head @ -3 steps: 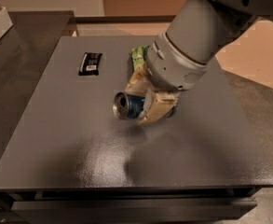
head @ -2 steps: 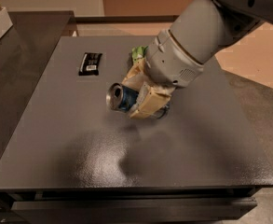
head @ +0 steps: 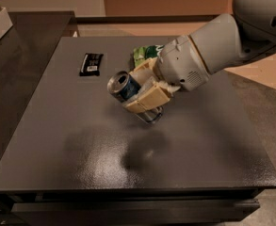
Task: Place redbull can upright
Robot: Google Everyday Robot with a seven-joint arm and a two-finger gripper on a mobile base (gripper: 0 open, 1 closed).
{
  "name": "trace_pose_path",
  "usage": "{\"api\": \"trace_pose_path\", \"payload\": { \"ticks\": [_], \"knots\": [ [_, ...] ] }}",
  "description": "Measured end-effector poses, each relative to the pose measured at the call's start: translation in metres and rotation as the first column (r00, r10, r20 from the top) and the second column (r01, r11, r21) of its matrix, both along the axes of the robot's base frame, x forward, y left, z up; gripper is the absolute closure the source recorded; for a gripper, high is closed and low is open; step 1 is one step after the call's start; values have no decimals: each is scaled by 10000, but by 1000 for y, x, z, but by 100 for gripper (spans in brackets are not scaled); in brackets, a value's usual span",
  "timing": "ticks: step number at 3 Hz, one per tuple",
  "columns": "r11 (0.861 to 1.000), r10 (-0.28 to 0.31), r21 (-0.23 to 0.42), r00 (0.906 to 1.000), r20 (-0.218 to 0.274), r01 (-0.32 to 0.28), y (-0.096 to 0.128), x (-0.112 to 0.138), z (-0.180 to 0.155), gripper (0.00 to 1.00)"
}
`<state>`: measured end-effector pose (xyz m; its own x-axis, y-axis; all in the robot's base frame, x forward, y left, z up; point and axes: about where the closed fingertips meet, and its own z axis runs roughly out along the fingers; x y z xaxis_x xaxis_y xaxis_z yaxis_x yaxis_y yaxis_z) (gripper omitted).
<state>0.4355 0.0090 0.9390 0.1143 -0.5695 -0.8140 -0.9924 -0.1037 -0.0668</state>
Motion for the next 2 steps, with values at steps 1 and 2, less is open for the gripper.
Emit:
{"api": "trace_pose_path", "payload": {
  "ticks": [1,2],
  "knots": [
    [9875,-351,1516,9979,-542,430,-4,3,6,100],
    [9586,-426,2764,9944,-966,680,-8,5,11,100]
  ]
}}
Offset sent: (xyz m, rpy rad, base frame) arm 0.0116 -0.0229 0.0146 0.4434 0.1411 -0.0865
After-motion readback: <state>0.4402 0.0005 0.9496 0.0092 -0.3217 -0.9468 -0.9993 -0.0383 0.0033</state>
